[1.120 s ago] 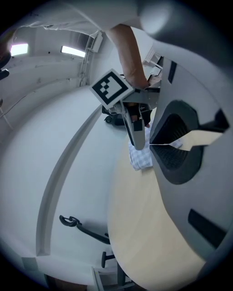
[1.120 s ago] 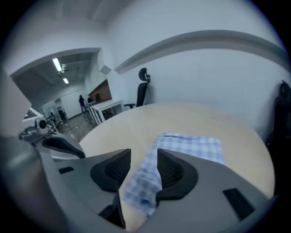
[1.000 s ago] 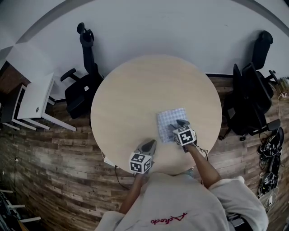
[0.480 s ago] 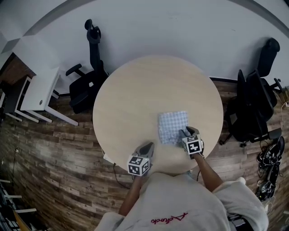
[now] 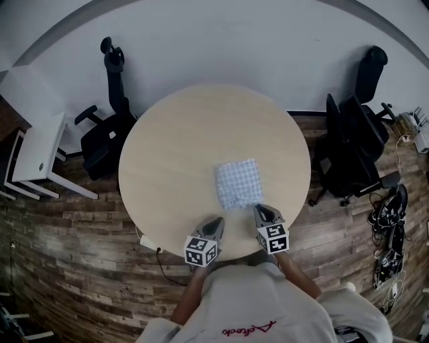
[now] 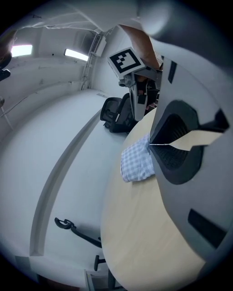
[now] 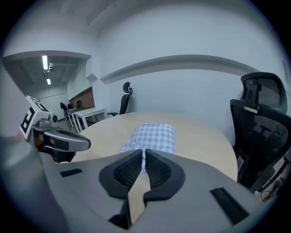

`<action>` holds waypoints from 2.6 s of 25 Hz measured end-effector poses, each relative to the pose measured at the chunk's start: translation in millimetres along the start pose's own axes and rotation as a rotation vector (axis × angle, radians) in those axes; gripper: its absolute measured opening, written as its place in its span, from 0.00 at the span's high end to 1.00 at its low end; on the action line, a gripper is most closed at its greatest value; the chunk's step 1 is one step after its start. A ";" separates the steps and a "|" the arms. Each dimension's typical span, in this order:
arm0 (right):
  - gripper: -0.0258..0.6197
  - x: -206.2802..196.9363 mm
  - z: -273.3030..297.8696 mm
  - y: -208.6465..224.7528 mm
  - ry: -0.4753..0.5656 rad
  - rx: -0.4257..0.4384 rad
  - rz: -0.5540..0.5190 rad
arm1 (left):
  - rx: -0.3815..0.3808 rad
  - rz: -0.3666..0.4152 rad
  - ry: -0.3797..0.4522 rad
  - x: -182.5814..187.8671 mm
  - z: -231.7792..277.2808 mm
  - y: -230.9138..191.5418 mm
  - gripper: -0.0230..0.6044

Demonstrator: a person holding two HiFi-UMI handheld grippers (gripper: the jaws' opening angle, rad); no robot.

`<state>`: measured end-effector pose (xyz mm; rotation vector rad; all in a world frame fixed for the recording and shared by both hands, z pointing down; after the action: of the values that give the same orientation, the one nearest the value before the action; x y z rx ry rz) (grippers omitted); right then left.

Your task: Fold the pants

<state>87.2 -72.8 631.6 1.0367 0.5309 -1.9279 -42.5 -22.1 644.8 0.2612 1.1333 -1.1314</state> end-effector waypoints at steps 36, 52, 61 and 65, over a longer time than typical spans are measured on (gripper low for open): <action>0.91 -133.0 -265.5 -66.7 0.189 0.158 0.027 | 0.059 0.055 0.053 -129.0 -108.0 244.8 0.91; 0.91 -139.7 -290.7 -94.0 0.197 0.154 -0.023 | 0.056 0.055 0.080 -148.2 -139.3 265.9 0.91; 0.91 -147.9 -292.2 -109.2 0.173 0.148 -0.028 | 0.042 0.058 0.085 -149.7 -148.7 263.3 0.91; 0.91 -151.3 -293.9 -107.5 0.167 0.140 -0.021 | 0.034 0.059 0.081 -152.0 -148.3 264.8 0.91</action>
<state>174.7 260.7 587.6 1.2949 0.5069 -1.9288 91.0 287.8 607.5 0.3679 1.1705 -1.0966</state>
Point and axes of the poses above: the fingertips, and each gripper's own axes: z forward along the fingers, y to its right, x out of its top, the point moved 1 cm from there along -z, backward along the fingers, and after that the axes turned 5 degrees about -y, right-handed, at the moved point
